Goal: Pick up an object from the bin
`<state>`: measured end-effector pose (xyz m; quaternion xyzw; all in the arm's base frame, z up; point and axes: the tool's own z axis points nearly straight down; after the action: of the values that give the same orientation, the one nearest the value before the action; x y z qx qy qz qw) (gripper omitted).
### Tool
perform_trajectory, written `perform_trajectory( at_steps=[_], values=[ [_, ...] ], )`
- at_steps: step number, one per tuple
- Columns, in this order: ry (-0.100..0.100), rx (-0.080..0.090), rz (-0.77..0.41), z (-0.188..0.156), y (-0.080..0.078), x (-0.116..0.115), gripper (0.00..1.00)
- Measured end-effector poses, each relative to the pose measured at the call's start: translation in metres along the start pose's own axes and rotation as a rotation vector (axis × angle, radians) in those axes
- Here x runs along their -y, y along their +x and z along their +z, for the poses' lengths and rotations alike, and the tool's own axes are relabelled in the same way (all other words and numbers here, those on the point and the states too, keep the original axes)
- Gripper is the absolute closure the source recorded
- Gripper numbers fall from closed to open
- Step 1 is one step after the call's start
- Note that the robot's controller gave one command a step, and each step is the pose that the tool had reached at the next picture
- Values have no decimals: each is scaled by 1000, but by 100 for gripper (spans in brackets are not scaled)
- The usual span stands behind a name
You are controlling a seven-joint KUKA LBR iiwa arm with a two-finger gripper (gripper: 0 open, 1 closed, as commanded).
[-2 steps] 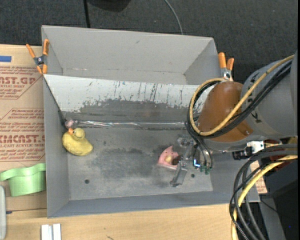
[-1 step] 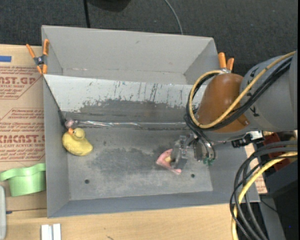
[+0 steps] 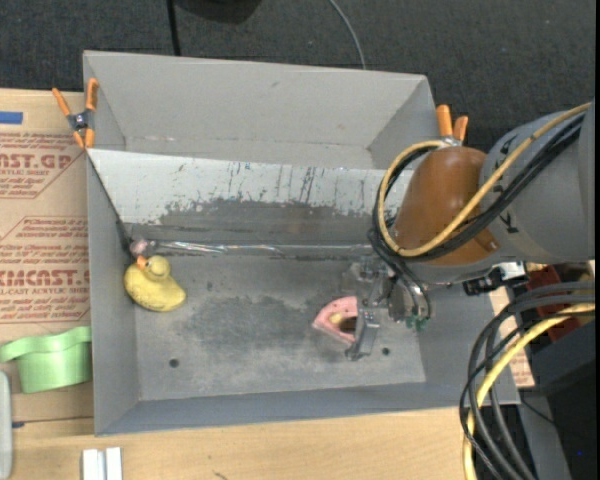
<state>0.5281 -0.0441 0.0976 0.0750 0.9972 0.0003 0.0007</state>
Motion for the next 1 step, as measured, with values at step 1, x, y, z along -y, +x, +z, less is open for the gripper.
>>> perform_trajectory(
  at_steps=[1],
  values=[
    [0,0,0,0,0,0,0]
  ],
)
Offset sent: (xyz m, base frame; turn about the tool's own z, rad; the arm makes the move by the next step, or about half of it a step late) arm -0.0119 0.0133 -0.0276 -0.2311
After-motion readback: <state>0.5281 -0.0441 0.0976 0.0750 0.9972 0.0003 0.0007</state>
